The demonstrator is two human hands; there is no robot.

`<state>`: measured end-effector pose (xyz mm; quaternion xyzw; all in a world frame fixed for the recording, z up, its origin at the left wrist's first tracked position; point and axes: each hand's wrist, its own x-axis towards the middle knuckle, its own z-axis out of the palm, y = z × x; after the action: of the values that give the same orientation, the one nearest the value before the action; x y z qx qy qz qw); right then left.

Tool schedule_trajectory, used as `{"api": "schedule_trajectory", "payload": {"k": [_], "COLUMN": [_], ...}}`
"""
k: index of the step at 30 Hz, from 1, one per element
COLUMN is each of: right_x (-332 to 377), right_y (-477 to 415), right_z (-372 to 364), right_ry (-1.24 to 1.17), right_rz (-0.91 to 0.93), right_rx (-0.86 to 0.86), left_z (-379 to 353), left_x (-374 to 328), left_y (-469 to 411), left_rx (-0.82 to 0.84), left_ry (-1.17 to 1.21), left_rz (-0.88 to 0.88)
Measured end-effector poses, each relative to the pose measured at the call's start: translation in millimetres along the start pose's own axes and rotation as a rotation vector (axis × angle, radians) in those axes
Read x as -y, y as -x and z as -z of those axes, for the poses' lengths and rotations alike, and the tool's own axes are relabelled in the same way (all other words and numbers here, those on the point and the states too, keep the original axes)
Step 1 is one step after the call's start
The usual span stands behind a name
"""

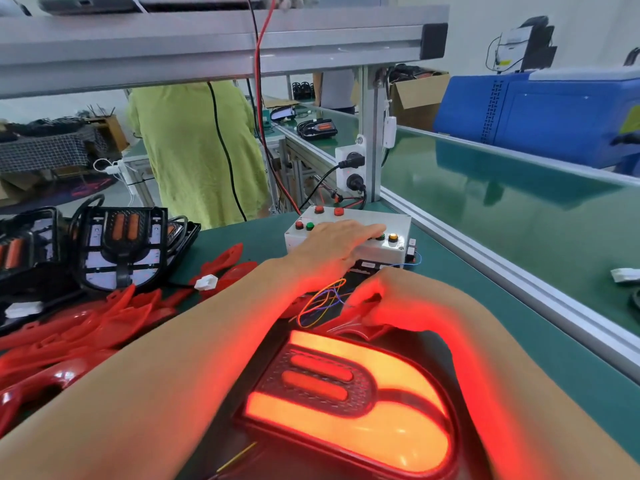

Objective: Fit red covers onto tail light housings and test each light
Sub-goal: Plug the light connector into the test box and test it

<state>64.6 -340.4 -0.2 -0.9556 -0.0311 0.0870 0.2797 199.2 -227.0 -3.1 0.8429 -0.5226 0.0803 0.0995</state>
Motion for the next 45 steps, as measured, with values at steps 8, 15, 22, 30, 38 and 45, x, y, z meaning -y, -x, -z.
{"api": "schedule_trajectory", "payload": {"k": [8, 15, 22, 30, 38, 45], "right_x": [-0.1, -0.3, -2.8, -4.2, -5.4, -5.7], "right_y": [-2.9, -5.0, -7.7, -9.2, -10.0, -10.2], "right_z": [0.1, 1.1, 0.7, 0.5, 0.1, 0.3], "right_ry": [-0.045, 0.035, 0.041, 0.023, -0.024, -0.027], "right_rz": [-0.026, 0.015, 0.019, 0.028, 0.020, 0.021], "right_rx": [0.034, 0.045, 0.036, 0.041, 0.041, 0.049], "left_z": [0.6, -10.2, -15.3, -16.9, -18.8, -21.2], "left_x": [4.3, 13.8, 12.4, 12.7, 13.6, 16.2], "left_y": [8.8, 36.4, 37.3, 36.7, 34.0, 31.4], "left_rx": [-0.006, -0.205, -0.154, -0.166, -0.185, -0.186], "left_ry": [0.017, -0.167, -0.236, -0.214, -0.254, -0.263], "left_rz": [0.018, 0.333, 0.429, 0.472, 0.489, 0.525]}}
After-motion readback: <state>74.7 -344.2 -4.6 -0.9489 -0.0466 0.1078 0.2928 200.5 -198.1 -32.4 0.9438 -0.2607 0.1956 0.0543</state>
